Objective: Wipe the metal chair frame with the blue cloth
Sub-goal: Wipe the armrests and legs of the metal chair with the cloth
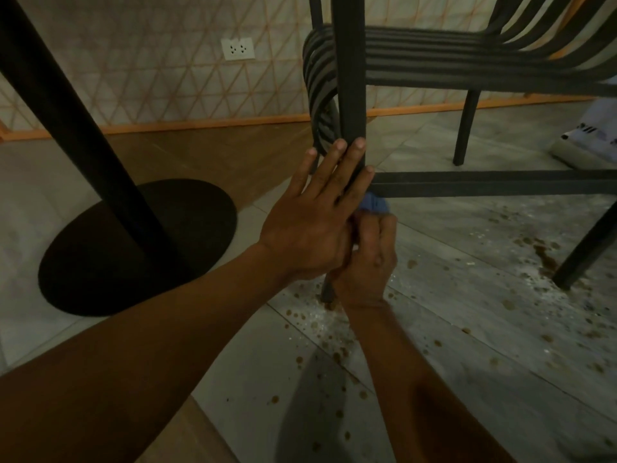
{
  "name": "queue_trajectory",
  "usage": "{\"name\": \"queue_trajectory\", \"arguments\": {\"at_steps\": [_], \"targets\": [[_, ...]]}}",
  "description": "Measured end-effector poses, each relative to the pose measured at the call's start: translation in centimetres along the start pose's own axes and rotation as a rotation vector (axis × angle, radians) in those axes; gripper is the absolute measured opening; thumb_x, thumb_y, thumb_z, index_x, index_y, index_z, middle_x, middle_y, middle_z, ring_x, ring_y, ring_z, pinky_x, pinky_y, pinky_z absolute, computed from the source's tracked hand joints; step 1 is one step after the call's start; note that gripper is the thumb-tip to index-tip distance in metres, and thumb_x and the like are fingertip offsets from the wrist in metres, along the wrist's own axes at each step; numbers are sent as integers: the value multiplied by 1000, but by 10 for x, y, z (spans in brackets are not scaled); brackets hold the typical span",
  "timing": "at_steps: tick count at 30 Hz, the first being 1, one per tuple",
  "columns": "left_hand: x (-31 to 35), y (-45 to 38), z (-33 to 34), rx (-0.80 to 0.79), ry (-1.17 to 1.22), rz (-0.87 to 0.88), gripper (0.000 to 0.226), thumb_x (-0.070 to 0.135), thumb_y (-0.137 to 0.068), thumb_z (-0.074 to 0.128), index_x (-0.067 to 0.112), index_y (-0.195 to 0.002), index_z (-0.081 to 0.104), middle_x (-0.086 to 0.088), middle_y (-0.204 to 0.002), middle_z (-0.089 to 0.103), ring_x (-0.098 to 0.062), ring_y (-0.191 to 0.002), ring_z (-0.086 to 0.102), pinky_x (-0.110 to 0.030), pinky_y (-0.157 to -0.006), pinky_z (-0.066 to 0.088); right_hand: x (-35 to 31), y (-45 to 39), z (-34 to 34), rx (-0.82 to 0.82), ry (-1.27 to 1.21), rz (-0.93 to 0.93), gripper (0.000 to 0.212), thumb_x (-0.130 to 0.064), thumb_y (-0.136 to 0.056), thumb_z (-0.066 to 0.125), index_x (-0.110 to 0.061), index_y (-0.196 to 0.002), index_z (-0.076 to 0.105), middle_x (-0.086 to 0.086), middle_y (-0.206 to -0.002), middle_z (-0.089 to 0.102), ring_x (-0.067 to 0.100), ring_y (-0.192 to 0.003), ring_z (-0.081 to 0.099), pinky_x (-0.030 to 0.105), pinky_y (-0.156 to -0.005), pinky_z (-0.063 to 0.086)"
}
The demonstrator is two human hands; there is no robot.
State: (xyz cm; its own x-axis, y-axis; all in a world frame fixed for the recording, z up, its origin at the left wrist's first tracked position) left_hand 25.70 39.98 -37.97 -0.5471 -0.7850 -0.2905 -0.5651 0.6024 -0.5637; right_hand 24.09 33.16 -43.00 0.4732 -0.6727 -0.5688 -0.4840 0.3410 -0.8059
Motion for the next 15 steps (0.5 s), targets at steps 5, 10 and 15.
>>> {"name": "queue_trajectory", "arguments": {"at_steps": [5, 10, 15], "targets": [[-3, -14, -21, 52, -4, -5, 62, 32, -94, 40, 2, -147, 29, -21, -156, 21, -37, -146, 14, -59, -116, 17, -12, -31, 0, -157, 110, 22, 17, -6, -83, 66, -5, -99, 60, 16, -91, 59, 23, -64, 55, 26, -48, 41], [-5, -15, -24, -44, -27, -22, 66, 33, -91, 28, 2, -149, 22, -19, -159, 13, -34, -147, 7, -57, -118, 11, 0, -16, 6, -435, 202, 145, 24, -11, -85, 60, -3, -108, 59, 17, -99, 58, 30, -77, 57, 33, -57, 47], [-18, -25, -42, -5, 28, -93, 65, 37, -93, 23, 4, -149, 21, -17, -159, 14, -34, -147, 9, -55, -119, 10, -41, -75, -28, -151, 88, -14, 3, -8, -88, 56, -8, -90, 57, 12, -87, 53, 20, -70, 50, 25, -48, 38]]}}
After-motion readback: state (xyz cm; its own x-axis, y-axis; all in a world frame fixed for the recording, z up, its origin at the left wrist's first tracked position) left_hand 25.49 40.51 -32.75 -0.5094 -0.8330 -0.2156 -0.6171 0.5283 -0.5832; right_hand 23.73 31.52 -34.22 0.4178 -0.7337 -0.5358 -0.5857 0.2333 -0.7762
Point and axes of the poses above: each hand's wrist, its own y-axis away from the middle knuckle, its own z-axis out of the palm, x = y × z, the point moved 10 cm from there along -y, towards the middle knuckle
